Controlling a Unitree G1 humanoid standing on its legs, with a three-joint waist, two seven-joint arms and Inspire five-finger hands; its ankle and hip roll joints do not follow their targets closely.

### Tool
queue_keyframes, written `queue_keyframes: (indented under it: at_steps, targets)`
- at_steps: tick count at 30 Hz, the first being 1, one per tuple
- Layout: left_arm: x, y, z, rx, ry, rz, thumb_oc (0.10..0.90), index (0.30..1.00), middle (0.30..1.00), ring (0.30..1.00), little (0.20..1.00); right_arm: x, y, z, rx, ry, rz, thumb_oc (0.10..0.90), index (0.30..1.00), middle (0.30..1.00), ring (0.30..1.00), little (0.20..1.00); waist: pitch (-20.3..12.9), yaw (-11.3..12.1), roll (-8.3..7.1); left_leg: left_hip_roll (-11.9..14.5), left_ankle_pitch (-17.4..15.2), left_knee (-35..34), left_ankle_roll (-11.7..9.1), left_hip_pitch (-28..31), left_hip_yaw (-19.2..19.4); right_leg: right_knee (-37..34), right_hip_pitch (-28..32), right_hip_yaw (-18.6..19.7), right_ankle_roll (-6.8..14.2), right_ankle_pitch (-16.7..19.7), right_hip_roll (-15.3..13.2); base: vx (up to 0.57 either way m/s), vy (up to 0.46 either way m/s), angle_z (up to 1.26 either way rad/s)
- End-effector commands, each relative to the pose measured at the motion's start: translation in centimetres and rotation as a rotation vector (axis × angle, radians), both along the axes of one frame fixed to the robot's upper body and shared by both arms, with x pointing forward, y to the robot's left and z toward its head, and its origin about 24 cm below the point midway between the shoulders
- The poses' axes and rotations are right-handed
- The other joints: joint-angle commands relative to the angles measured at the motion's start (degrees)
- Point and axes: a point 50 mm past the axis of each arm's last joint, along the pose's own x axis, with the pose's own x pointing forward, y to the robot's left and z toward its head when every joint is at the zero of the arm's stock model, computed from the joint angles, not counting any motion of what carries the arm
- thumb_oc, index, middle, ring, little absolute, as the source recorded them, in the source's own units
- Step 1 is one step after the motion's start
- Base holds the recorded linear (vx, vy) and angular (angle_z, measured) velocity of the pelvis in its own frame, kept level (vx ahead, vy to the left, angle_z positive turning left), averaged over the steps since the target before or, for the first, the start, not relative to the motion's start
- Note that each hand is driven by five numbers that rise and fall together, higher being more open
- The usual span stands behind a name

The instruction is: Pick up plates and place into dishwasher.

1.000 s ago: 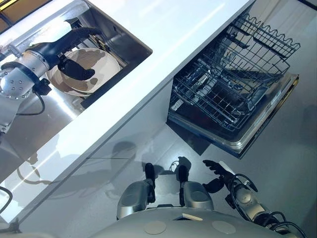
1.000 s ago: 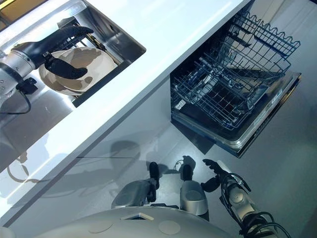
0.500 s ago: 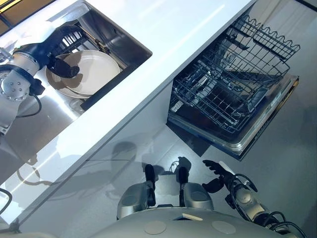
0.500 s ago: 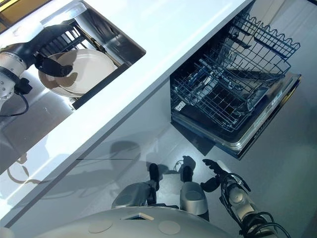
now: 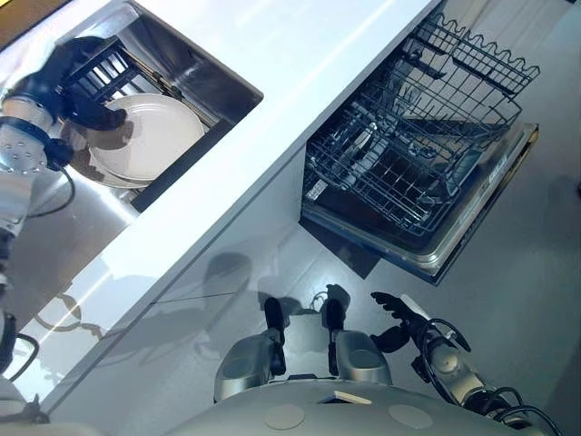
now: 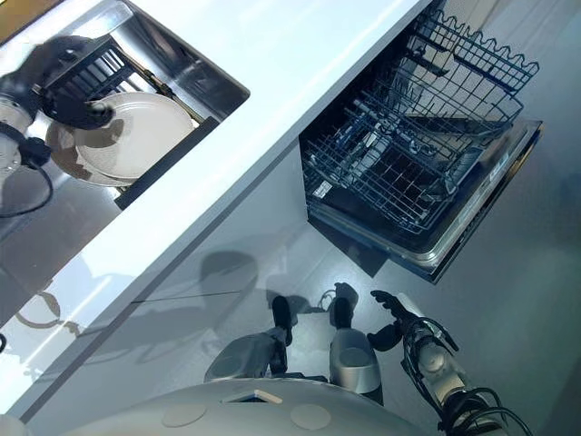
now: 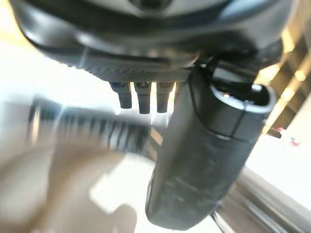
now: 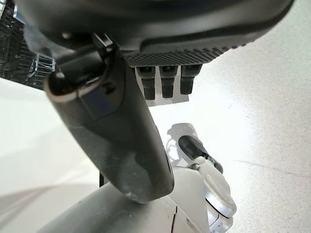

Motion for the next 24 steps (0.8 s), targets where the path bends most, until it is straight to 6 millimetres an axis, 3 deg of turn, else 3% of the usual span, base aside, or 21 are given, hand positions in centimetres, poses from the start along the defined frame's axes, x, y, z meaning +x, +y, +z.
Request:
queue_keyframes:
  at_steps: [1, 13, 19, 24]
  targets:
    - [0.2, 1.4, 6.2, -0.134, -0.228, 0.074, 0.800, 0.900, 0.900, 0.900, 0.900, 0.6, -1.2, 1.2, -0.020, -0.075, -0.004, 0.800, 0.900, 0.900, 0.900, 0.900, -0.1, -0.9, 2.23, -3.0, -9.0, 4.9, 0.7, -0.6, 0.1, 8.1, -6.4, -1.0, 1.9, -5.0, 4.5, 0.01, -0.034, -0.01]
    - [0.2, 2.7, 4.1, -0.184, -0.172, 0.178, 0.800, 0.900, 0.900, 0.900, 0.900, 1.3, -1.3, 1.5, -0.021, -0.104, -0.027, 0.800, 0.900, 0.900, 0.900, 0.900, 0.9, -1.3, 2.26, -3.2, -8.8, 7.1, 0.3, -3.5, 0.0, 8.6, -8.0, -1.2, 0.9, -5.1, 4.6, 0.00, -0.013, -0.01]
    - [0.1, 3.1, 2.6, -0.203, -0.042, 0.165, 0.800, 0.900, 0.900, 0.900, 0.900, 1.3, -1.5, 1.5, -0.022, -0.111, -0.043, 0.800, 0.900, 0.900, 0.900, 0.900, 0.9, -1.2, 2.21, -3.3, -8.8, 7.4, 0.3, -3.7, -0.3, 8.4, -7.8, -1.4, 0.8, -5.1, 4.7, 0.01, -0.012, -0.02]
    - [0.0, 3.1, 0.2, -0.261, 0.143, 0.101, 0.800, 0.900, 0.900, 0.900, 0.900, 1.4, -1.8, 1.6, -0.025, -0.113, -0.058, 0.800, 0.900, 0.900, 0.900, 0.900, 0.8, -1.0, 2.36, -3.5, -8.9, 7.4, 0.3, -3.4, -0.5, 8.1, -7.3, -1.7, 0.8, -5.0, 4.6, 0.00, 0.000, 0.00]
